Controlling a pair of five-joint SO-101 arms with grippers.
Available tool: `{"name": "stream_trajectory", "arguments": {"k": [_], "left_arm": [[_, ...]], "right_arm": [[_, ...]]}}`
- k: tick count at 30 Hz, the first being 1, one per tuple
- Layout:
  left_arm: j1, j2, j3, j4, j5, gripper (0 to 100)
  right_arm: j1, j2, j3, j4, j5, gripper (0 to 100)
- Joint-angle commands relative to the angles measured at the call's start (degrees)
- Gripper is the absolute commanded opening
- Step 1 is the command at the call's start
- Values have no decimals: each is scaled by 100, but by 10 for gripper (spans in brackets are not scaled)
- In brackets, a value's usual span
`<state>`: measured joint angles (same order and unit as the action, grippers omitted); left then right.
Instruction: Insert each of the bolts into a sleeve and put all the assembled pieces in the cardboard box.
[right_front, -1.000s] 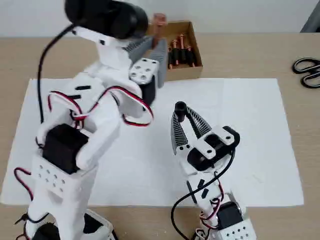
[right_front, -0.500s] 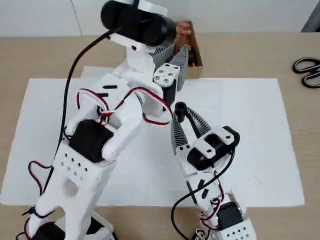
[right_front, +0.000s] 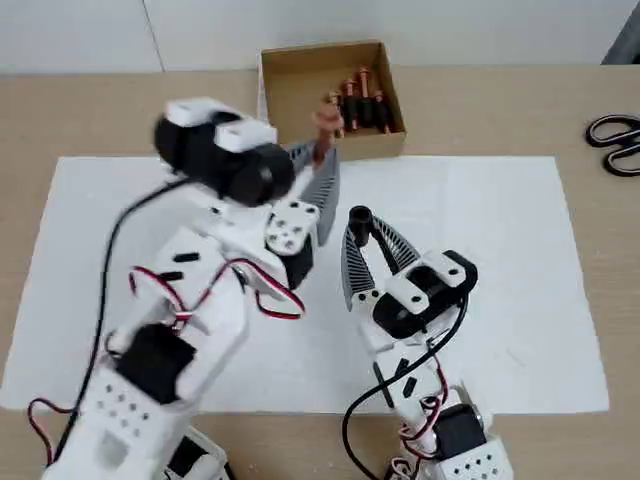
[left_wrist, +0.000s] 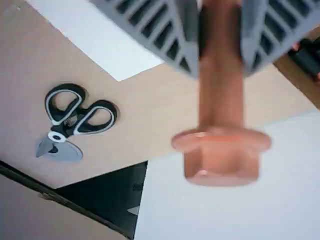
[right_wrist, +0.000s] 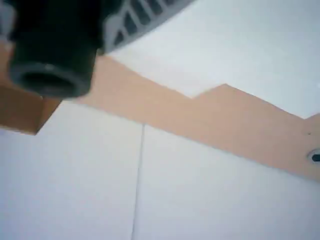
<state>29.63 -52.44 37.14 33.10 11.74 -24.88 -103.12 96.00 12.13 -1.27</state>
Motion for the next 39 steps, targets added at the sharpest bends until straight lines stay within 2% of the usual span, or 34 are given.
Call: {"name": "stream_trajectory", "arguments": {"k": [1,6,12,15,19,24,28,34,39], "left_arm": [[167,-281,523,-958,9,6],[554,-273,444,-976,-554,6],[580,-158,963,-993,-1530,6],[580,-114,1095,-1020,-1732,6],[378,-158,1305,-1565,-1705,6],[-589,-396,1305,-1644,-624,6],[-1037,-747,1332,-1257,-273,6],[-1055,-782,1191,-26,791,6],[-756,-782,1191,-9,1037,6]], "right_arm": [[-13,-66,26,22,-44,4],[-4,-66,35,22,-44,4],[4,-57,26,31,-44,4],[4,-57,26,31,-44,4],[-4,-40,26,31,-44,4],[4,-40,26,92,-44,4],[-13,-75,26,391,-44,4],[-22,-84,-132,374,-44,4],[-154,-84,-343,426,-44,4]]}}
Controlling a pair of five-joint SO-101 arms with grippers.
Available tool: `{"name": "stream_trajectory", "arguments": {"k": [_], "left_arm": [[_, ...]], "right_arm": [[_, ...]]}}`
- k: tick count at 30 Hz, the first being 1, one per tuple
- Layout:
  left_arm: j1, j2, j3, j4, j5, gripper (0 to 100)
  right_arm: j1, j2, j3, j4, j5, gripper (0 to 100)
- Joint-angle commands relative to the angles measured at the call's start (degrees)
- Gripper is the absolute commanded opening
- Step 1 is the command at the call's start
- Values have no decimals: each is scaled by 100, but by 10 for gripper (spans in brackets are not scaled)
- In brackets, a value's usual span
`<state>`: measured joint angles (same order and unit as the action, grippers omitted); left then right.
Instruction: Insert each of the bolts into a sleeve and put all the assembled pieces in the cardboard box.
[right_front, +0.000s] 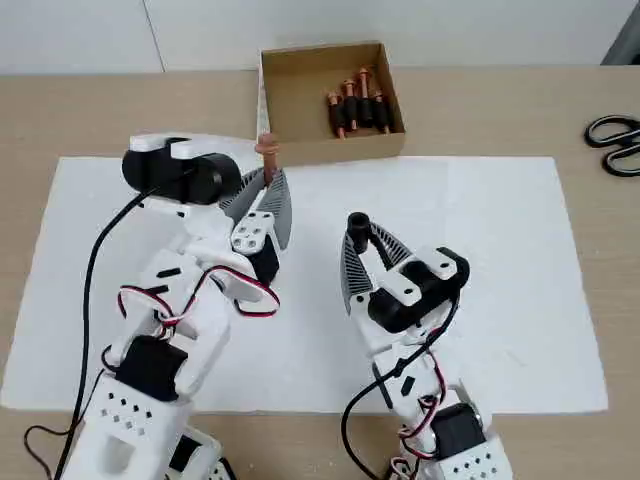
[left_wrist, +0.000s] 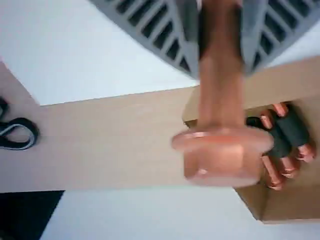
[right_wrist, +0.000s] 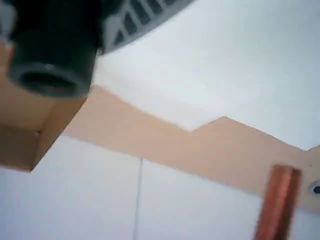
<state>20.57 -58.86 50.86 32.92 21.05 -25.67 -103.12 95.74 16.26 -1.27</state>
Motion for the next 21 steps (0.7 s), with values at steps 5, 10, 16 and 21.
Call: {"name": "stream_trajectory", "arguments": {"k": [5,10,16,21], "left_arm": [[202,-176,-136,-255,88,6],[246,-149,-119,-501,105,6],[949,-185,295,-949,79,6],[1327,-185,497,-1380,70,6]], "right_arm": [[-110,-75,-308,22,-62,4],[-251,-75,-79,22,-70,4],[-426,-75,70,31,-70,4],[-435,-75,70,444,-149,4]]}}
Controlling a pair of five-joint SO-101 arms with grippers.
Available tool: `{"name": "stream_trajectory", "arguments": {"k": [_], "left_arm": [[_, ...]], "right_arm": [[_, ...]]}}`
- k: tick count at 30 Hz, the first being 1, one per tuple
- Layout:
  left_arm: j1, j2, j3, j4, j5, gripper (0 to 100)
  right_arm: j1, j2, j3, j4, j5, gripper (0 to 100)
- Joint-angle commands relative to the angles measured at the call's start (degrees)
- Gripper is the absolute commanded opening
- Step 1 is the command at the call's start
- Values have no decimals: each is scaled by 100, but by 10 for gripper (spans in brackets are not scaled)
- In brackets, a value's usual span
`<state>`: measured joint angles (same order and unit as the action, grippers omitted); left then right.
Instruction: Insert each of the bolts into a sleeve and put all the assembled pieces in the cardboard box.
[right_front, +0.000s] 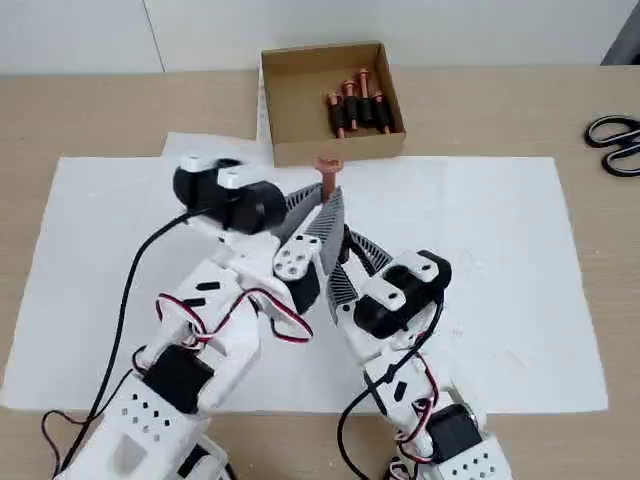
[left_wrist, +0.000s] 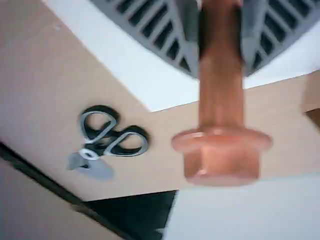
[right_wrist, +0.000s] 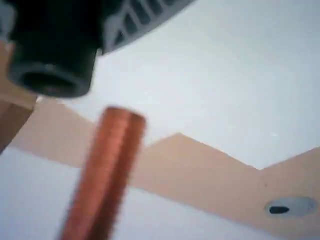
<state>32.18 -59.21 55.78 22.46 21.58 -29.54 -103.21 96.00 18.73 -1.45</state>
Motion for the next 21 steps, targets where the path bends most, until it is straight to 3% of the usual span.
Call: {"name": "stream_trajectory", "arguments": {"k": [1,5,11,21], "left_arm": [[176,-149,57,-387,9,6],[141,-149,453,-941,-299,6],[158,-149,1393,-2400,-958,6],[123,-158,1437,-2470,-958,6]], "right_arm": [[-48,-66,44,259,-229,4],[-48,-66,44,295,-378,4],[-57,-66,44,295,-378,4],[-57,-66,44,295,-378,4]]}}
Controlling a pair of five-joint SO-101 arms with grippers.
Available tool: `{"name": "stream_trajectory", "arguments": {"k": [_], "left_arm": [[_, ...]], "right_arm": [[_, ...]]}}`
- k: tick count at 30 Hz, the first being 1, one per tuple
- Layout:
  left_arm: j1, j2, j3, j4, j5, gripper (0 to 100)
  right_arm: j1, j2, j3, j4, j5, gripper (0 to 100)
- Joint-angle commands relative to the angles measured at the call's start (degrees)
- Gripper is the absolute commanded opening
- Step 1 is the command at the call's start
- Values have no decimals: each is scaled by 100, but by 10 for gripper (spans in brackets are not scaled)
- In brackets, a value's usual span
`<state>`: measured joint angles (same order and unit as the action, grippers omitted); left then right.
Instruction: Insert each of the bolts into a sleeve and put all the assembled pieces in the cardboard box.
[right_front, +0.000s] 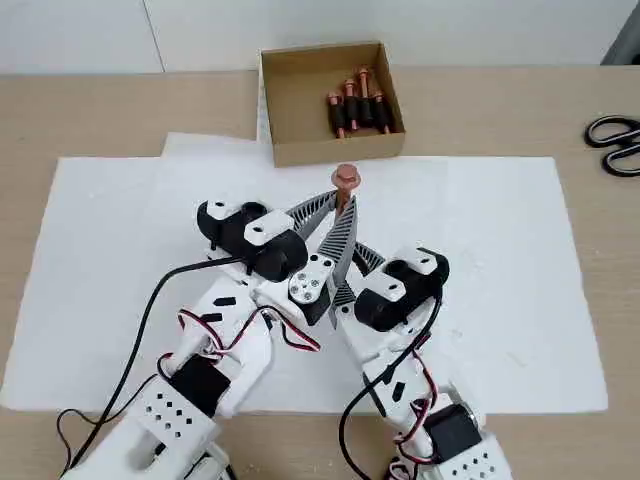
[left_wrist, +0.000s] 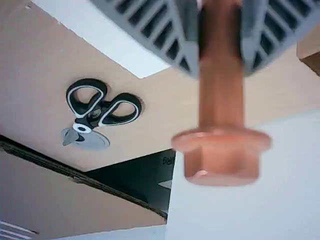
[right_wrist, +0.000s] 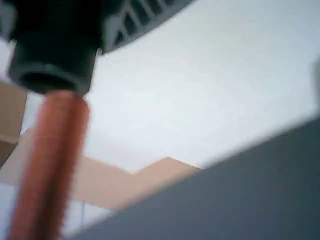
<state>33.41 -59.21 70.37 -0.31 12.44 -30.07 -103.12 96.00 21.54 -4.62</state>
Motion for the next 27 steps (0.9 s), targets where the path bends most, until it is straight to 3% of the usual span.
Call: {"name": "stream_trajectory", "arguments": {"k": [1,27], "left_arm": [[-44,-158,-22,-202,-44,6],[-88,-158,251,-176,-53,6]], "right_arm": [[-4,-75,44,13,-62,4],[-180,-84,44,13,-62,4]]}}
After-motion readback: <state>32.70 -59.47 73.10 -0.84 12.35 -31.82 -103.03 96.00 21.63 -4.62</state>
